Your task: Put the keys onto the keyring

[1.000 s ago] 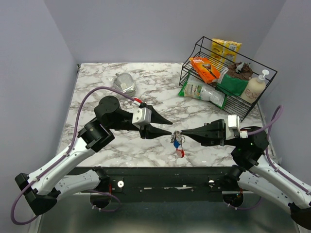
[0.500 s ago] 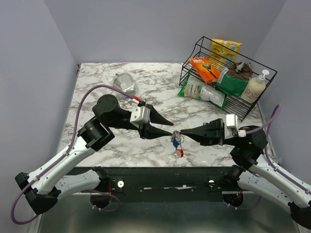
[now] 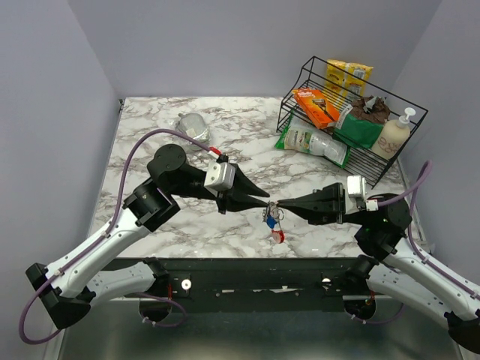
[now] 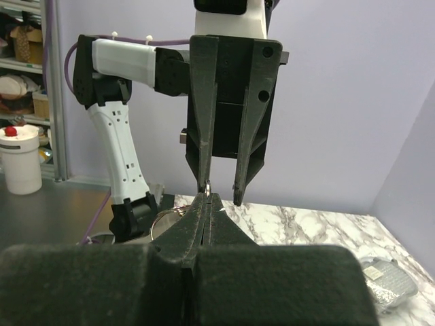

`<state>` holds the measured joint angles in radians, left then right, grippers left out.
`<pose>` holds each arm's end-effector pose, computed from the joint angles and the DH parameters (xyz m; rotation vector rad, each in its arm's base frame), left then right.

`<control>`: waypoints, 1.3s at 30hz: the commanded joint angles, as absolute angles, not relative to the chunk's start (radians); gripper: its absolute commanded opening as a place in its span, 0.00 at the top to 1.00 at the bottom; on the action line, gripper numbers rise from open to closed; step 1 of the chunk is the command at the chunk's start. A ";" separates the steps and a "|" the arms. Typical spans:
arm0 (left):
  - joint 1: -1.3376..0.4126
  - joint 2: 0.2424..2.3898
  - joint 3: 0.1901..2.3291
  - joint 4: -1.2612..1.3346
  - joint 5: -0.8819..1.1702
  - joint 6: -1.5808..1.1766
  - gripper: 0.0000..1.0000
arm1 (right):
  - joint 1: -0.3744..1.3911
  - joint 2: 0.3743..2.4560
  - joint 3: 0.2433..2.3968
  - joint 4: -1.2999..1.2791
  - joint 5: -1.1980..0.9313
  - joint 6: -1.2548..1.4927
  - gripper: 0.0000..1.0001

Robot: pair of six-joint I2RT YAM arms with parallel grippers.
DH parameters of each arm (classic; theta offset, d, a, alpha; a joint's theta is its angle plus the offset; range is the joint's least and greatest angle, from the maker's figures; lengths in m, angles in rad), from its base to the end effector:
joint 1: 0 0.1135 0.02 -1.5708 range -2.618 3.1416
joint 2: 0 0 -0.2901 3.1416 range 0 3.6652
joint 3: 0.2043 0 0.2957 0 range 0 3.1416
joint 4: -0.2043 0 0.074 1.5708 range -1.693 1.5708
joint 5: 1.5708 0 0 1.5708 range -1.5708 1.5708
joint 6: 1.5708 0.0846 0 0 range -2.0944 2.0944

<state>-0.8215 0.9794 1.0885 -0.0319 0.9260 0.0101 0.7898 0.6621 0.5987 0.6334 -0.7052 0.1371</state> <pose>0.1303 -0.2394 0.4551 1.3284 1.0318 -1.3103 0.1022 0.1810 0.4081 -0.9751 0.7445 1.1671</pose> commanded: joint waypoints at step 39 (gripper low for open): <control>-0.819 0.960 1.154 -0.212 0.856 0.143 0.65 | 0.790 0.663 0.649 0.641 -0.736 0.112 1.00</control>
<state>-0.8211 1.0161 1.1378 -0.1917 0.8955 0.1204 0.7898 0.6674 0.6170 0.6285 -0.7254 0.1299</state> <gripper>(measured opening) 0.216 0.009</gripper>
